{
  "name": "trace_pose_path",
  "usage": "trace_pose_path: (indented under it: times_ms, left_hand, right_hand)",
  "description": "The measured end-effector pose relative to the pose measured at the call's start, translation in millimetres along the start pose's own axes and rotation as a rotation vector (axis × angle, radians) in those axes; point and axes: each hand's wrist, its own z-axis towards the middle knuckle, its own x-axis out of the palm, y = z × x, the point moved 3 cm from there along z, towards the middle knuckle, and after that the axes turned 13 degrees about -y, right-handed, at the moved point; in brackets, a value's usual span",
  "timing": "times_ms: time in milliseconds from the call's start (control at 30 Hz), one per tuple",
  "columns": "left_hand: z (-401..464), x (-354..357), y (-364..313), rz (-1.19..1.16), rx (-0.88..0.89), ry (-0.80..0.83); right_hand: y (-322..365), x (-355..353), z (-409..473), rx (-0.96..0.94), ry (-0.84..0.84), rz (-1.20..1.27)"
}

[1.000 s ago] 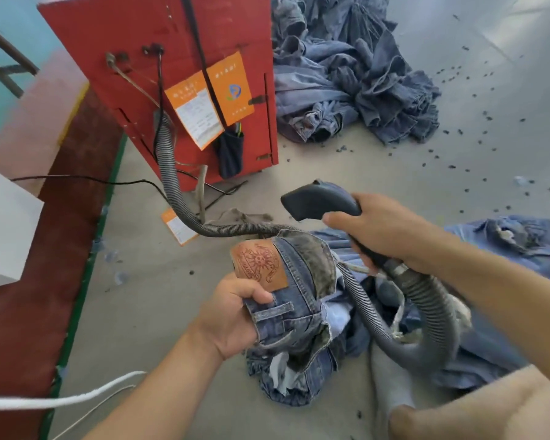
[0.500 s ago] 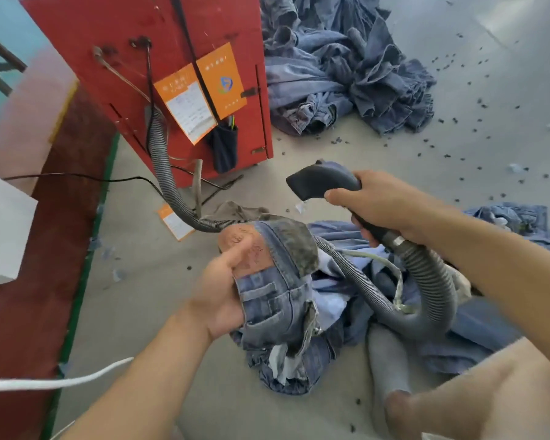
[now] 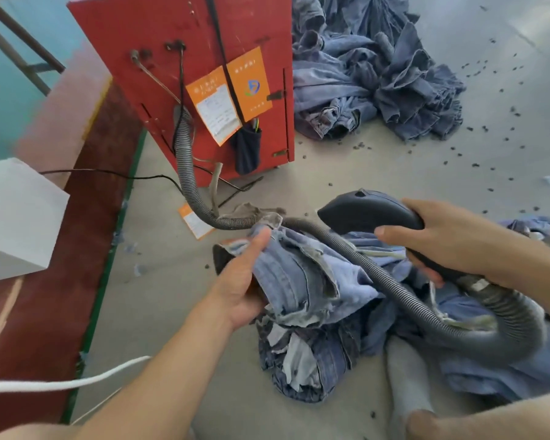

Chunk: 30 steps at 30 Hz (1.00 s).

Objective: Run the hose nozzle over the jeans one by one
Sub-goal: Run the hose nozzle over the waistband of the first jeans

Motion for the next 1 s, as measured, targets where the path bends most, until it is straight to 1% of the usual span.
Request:
trace_pose_path:
  times_ms: [33,67,133,167,233,267,333,467,567,633,767,833,933,1000]
  left_hand:
    - [-1,5,8,0.090,-0.020,-0.041]
    - [0,7,15,0.190,-0.008,-0.115]
    - [2,5,25,0.394,0.045,-0.291]
    - [4,3,28,0.454,0.074,-0.378]
    - [10,-1,29,0.468,0.100,-0.497]
    - [11,-2,28,0.438,0.108,-0.516]
    - [11,-4,24,0.336,0.121,-0.467]
    - [5,0,21,0.042,0.065,-0.203]
    - [1,2,19,-0.054,0.043,-0.090]
    - [1,2,21,-0.051,0.036,-0.059]
    - [-1,5,25,0.018,0.047,-0.033]
    - [0,7,23,-0.011,0.041,-0.030]
    - [3,4,18,-0.028,0.037,-0.043]
    - [4,1,21,0.008,0.024,-0.059]
  right_hand:
    - [-1,0,0,-0.002,-0.003,-0.013]
    - [-2,-1,0,0.000,-0.005,-0.016]
    - [-4,-2,1,0.018,-0.019,0.006]
    - [-5,-3,1,0.024,-0.023,0.011]
    - [-5,-4,1,0.021,-0.007,-0.004]
    - [-5,-3,0,0.019,0.011,-0.007]
    - [-4,-1,-2,0.026,0.051,0.004]
    - [1,8,-12,0.016,0.168,-0.075]
    - [9,24,-15,-0.011,0.178,-0.193]
    - [12,38,-11,-0.027,0.104,-0.209]
    - [9,39,4,0.093,-0.061,-0.053]
    - [7,28,2,0.072,-0.010,-0.056]
    - [15,27,-10,-0.033,0.117,-0.189]
    - [20,41,-9,-0.048,0.108,-0.228]
